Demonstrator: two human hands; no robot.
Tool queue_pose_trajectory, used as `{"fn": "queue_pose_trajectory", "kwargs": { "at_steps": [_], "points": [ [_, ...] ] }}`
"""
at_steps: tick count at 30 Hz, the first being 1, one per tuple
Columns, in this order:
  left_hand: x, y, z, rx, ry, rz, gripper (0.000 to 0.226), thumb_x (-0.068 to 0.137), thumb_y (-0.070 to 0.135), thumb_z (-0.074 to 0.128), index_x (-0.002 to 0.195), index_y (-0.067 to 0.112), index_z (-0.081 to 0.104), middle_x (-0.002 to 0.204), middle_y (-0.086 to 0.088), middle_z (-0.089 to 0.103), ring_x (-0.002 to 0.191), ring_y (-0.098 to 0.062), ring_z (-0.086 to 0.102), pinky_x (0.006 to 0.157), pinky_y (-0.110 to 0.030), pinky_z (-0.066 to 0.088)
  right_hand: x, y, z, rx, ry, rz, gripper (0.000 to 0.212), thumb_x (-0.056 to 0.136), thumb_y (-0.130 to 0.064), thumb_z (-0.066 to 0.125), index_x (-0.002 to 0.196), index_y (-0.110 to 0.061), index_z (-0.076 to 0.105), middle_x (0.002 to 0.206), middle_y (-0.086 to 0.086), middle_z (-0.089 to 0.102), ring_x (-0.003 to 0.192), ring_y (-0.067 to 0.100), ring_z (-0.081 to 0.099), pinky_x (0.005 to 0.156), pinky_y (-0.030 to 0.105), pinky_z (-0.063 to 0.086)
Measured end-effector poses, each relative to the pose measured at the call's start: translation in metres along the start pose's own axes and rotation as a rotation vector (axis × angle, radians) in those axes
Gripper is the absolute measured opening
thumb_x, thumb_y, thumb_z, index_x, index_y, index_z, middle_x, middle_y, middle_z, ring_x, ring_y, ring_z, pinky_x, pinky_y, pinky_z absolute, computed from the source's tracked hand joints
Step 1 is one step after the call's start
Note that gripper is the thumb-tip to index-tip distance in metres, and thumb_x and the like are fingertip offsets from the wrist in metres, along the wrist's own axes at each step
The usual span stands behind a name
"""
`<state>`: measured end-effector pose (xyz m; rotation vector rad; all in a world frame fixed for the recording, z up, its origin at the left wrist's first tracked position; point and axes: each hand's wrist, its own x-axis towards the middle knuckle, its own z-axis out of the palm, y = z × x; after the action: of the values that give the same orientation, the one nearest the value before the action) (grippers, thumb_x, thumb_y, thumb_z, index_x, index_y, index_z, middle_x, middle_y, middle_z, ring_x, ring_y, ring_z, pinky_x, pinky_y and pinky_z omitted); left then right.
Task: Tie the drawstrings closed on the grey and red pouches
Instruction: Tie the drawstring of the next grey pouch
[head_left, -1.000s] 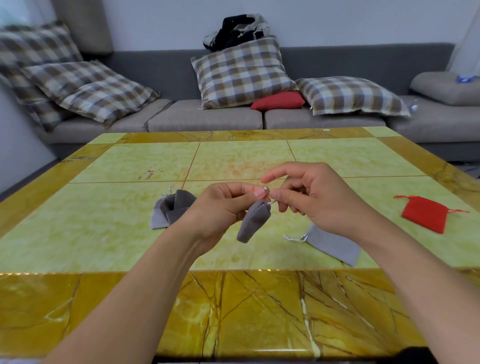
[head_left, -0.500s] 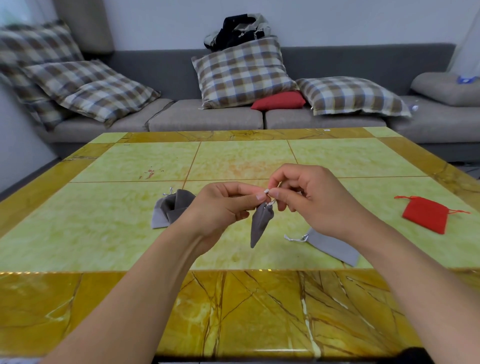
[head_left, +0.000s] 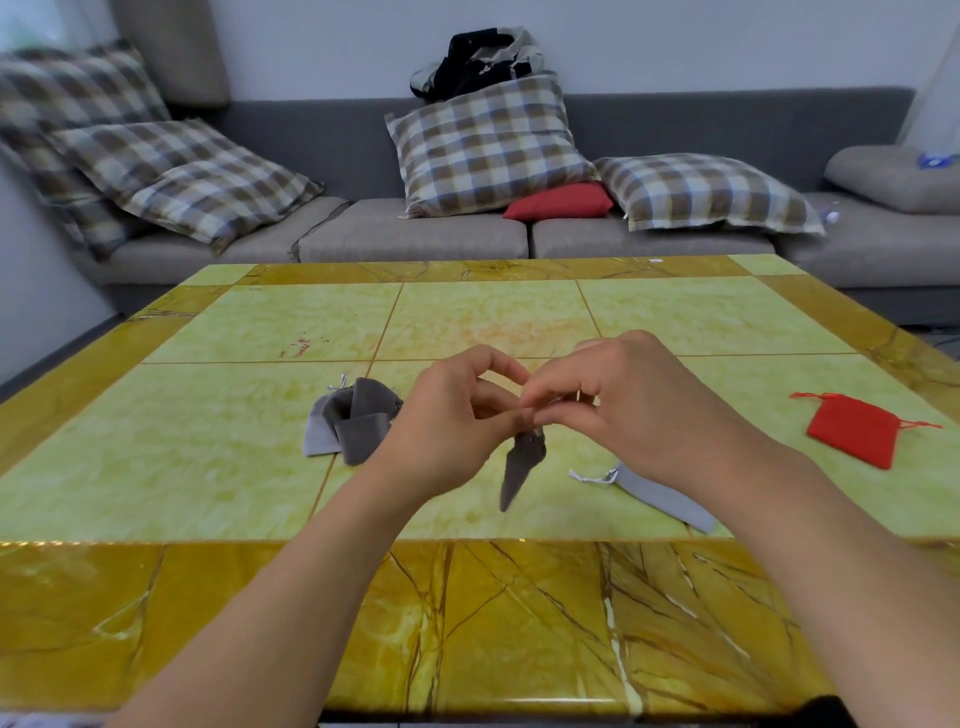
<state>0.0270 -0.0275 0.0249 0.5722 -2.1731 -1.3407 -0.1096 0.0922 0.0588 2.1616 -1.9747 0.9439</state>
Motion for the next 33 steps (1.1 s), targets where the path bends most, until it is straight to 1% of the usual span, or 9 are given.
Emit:
{"fn": "queue_pose_trajectory", "kwargs": {
  "at_steps": [4, 9, 12, 18, 20, 21, 24, 28, 33],
  "points": [
    [-0.003, 0.002, 0.002, 0.002, -0.097, 0.046, 0.029, 0.086, 0.005, 0.074, 0.107, 0.013, 0.056, 0.082, -0.005, 0.078, 0.084, -0.024, 0.075, 0.086, -0.049, 0.057, 0.000, 0.002, 0.000, 0.108, 0.053, 0.034, 0.014, 0.076, -0.008, 0.080, 0.085, -0.019, 0.081, 0.074, -0.008, 0.074, 0.071, -0.001, 0.065, 0.069, 0.015, 0.050],
    [-0.005, 0.006, 0.002, -0.113, -0.133, 0.041, 0.035, 0.084, 0.007, 0.075, 0.113, 0.011, 0.055, 0.085, -0.011, 0.077, 0.089, -0.036, 0.072, 0.090, -0.057, 0.052, -0.002, 0.014, 0.001, 0.351, 0.074, 0.181, 0.011, 0.076, -0.007, 0.081, 0.084, -0.014, 0.081, 0.074, -0.005, 0.075, 0.070, 0.006, 0.070, 0.069, 0.022, 0.056],
    [-0.004, 0.007, 0.001, -0.195, -0.130, 0.044, 0.035, 0.085, 0.009, 0.073, 0.115, 0.009, 0.055, 0.088, -0.013, 0.077, 0.091, -0.038, 0.071, 0.092, -0.056, 0.052, -0.002, 0.020, -0.001, 0.466, 0.062, 0.257, 0.007, 0.078, -0.008, 0.079, 0.084, -0.011, 0.080, 0.071, -0.001, 0.074, 0.064, 0.010, 0.066, 0.063, 0.025, 0.055],
    [-0.004, 0.008, 0.002, -0.271, -0.068, 0.069, 0.027, 0.087, 0.010, 0.069, 0.112, 0.010, 0.058, 0.090, -0.011, 0.077, 0.094, -0.042, 0.068, 0.089, -0.051, 0.052, -0.004, 0.021, -0.004, 0.637, 0.055, 0.340, 0.003, 0.083, -0.003, 0.074, 0.085, -0.001, 0.075, 0.065, -0.001, 0.071, 0.052, 0.005, 0.059, 0.051, 0.017, 0.046],
    [-0.003, 0.007, 0.003, -0.235, -0.013, 0.091, 0.025, 0.087, 0.011, 0.069, 0.111, 0.013, 0.061, 0.085, -0.006, 0.078, 0.084, -0.035, 0.070, 0.080, -0.045, 0.054, -0.003, 0.021, -0.003, 0.665, 0.072, 0.386, 0.007, 0.082, -0.006, 0.075, 0.083, 0.001, 0.074, 0.061, 0.002, 0.068, 0.047, 0.006, 0.052, 0.047, 0.017, 0.042],
    [-0.003, 0.007, 0.004, -0.209, 0.018, 0.102, 0.024, 0.088, 0.011, 0.069, 0.110, 0.014, 0.062, 0.083, -0.004, 0.078, 0.078, -0.026, 0.069, 0.074, -0.037, 0.055, -0.002, 0.021, -0.002, 0.674, 0.083, 0.411, 0.009, 0.081, -0.007, 0.076, 0.082, 0.002, 0.073, 0.060, 0.004, 0.067, 0.046, 0.008, 0.049, 0.046, 0.018, 0.040],
    [-0.003, 0.004, 0.009, -0.136, 0.096, 0.116, 0.019, 0.088, 0.011, 0.071, 0.106, 0.015, 0.068, 0.079, 0.001, 0.077, 0.074, -0.008, 0.069, 0.072, -0.022, 0.053, 0.000, 0.019, 0.003, 0.684, 0.110, 0.463, 0.011, 0.081, -0.008, 0.077, 0.080, 0.001, 0.073, 0.058, 0.006, 0.063, 0.046, 0.012, 0.041, 0.045, 0.021, 0.036],
    [-0.002, 0.003, 0.012, -0.019, 0.206, 0.125, 0.012, 0.088, 0.013, 0.072, 0.100, 0.015, 0.075, 0.085, 0.003, 0.077, 0.082, -0.006, 0.073, 0.078, -0.028, 0.059, 0.000, 0.019, 0.007, 0.677, 0.090, 0.461, 0.009, 0.089, -0.005, 0.068, 0.084, -0.002, 0.075, 0.065, 0.009, 0.065, 0.054, 0.017, 0.043, 0.050, 0.023, 0.037],
    [-0.002, 0.004, 0.012, 0.103, 0.283, 0.149, 0.007, 0.088, 0.013, 0.072, 0.094, 0.016, 0.077, 0.081, 0.006, 0.075, 0.074, -0.002, 0.069, 0.068, -0.015, 0.055, -0.001, 0.019, 0.009, 0.722, 0.047, 0.489, 0.008, 0.087, -0.010, 0.072, 0.092, -0.006, 0.076, 0.076, 0.006, 0.071, 0.058, 0.008, 0.051, 0.057, 0.020, 0.044]
  ]
}}
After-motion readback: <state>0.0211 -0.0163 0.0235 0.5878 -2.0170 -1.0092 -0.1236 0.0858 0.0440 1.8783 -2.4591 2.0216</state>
